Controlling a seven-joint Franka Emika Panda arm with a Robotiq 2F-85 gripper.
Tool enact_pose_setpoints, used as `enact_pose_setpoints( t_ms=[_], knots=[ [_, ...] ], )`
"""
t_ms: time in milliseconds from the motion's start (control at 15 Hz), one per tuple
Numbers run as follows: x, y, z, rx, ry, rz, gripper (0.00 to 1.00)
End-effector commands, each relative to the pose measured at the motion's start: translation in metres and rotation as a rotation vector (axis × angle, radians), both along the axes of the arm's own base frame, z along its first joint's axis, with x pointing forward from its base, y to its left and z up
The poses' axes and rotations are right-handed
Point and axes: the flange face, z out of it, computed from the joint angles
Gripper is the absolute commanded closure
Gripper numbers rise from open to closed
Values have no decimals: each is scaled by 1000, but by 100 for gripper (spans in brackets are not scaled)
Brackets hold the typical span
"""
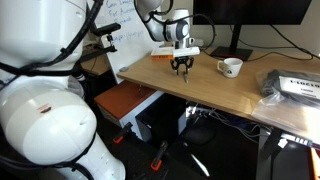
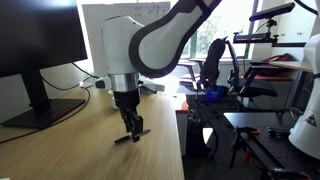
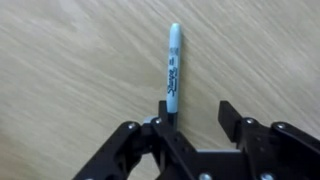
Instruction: Put the pen inside the white mug
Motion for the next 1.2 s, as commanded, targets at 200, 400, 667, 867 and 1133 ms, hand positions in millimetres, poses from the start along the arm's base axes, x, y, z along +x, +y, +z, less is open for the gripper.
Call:
enact_pose_setpoints(
  t_ms=[200, 400, 667, 867, 1133],
  knots=[
    [25, -8, -9, -6, -11, 24, 93],
    [28, -12, -13, -1, -8, 18, 98],
    [28, -21, 14, 28, -98, -12, 96],
    [32, -46, 51, -4, -262, -156, 96],
    [29, -80, 85, -46, -401, -352, 96]
  ],
)
